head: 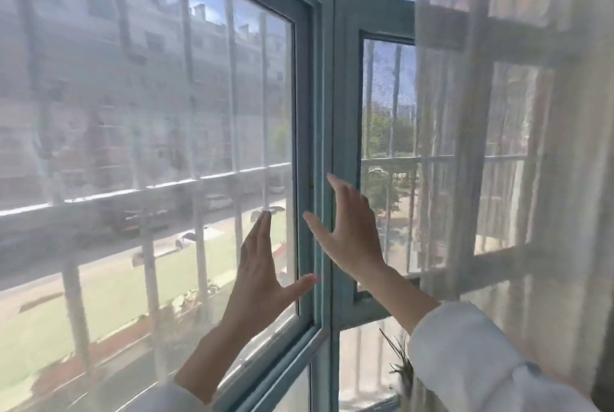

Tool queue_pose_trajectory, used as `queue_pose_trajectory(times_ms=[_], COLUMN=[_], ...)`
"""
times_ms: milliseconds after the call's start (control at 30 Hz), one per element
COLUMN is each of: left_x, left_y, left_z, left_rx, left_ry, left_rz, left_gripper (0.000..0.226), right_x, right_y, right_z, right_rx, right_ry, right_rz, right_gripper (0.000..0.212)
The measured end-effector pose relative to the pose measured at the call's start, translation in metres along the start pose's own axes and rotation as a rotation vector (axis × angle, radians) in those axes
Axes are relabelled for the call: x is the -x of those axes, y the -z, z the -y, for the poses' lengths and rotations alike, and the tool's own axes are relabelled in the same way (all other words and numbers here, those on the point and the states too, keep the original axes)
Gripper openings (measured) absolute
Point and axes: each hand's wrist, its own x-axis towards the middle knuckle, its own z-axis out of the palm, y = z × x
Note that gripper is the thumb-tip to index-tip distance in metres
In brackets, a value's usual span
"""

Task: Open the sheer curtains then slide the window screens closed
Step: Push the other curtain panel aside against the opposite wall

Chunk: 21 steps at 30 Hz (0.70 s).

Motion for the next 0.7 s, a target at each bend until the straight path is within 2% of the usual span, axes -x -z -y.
queue_pose_trajectory(times_ms=[400, 700], left_x=[-0.137, -0.227], left_y=[-0.155, -0.244], left_z=[0.063, 0.061], left_rx=[0.263, 0.372], left_ry=[-0.121, -0.226], left_rz=[0.161, 0.255], left_gripper=[0.097, 0.109], right_x=[-0.076, -0.125], right_y=[-0.037, -0.036], right_z=[-0.157, -0.233], right_rx=[0.298, 0.563], right_ry=[-0.149, -0.187], right_rz=[-0.074, -0.111], right_gripper=[0.066, 0.067])
